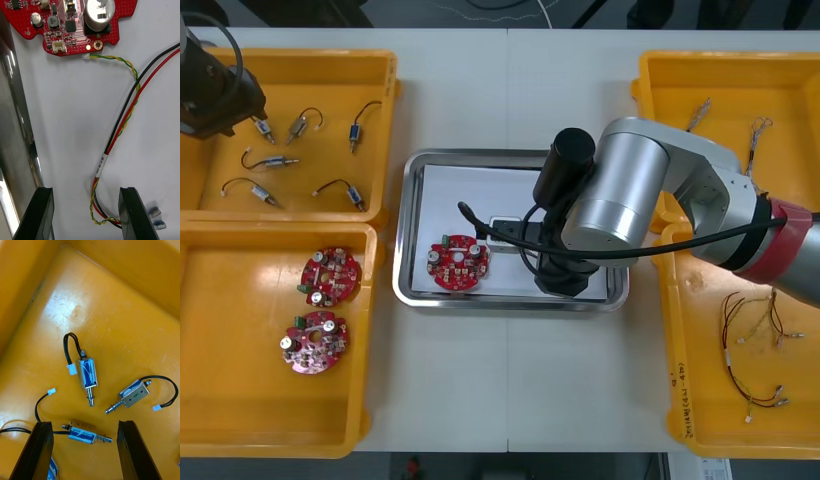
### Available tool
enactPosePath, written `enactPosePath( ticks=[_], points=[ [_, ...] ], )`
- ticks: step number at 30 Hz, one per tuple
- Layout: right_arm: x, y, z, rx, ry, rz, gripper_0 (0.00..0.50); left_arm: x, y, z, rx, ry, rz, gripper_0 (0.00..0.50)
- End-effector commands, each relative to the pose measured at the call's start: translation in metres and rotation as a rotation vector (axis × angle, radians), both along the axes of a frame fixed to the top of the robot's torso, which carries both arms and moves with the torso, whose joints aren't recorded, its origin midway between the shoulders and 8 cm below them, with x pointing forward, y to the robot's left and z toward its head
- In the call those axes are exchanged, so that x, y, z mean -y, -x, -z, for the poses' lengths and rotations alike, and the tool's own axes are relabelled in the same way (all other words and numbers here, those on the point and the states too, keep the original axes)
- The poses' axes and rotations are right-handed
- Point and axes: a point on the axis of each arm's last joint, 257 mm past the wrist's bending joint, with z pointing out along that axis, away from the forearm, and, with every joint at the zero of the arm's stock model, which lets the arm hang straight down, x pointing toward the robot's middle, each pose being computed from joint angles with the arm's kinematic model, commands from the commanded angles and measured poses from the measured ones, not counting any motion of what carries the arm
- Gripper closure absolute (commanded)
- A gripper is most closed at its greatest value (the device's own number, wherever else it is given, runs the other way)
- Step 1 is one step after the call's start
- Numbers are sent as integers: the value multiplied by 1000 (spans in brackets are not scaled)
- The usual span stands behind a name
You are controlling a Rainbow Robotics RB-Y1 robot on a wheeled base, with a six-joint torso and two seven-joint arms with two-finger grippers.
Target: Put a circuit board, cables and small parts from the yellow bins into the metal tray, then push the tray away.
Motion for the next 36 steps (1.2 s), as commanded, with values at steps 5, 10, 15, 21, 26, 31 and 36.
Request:
enactPosePath(
  ticks=[5, 10, 15, 21, 26, 31, 36],
  points=[
    [-17, -4, -39, 33, -17, -55, 0, 18, -31, -18, 84, -118, 125, 0],
    [-15, 2, -67, 43, -12, -47, 0, 18, -37, -7, 90, -141, 128, 0],
    [-5, 6, -98, 58, -9, -20, 0, 16, -43, 3, 106, -162, 129, 0],
    [16, 11, -140, 96, -2, 13, 0, 9, -51, 8, 142, -193, 125, 0],
    [19, 8, -175, 151, -58, 26, 0, 7, -52, 7, 146, -198, 125, 0],
    [29, -5, -205, 193, -140, 80, 0, 4, -57, 10, 183, -200, 124, 0],
    [46, -21, -222, 220, -176, 140, 0, -3, -58, 20, 215, -218, 126, 0]
  ],
)
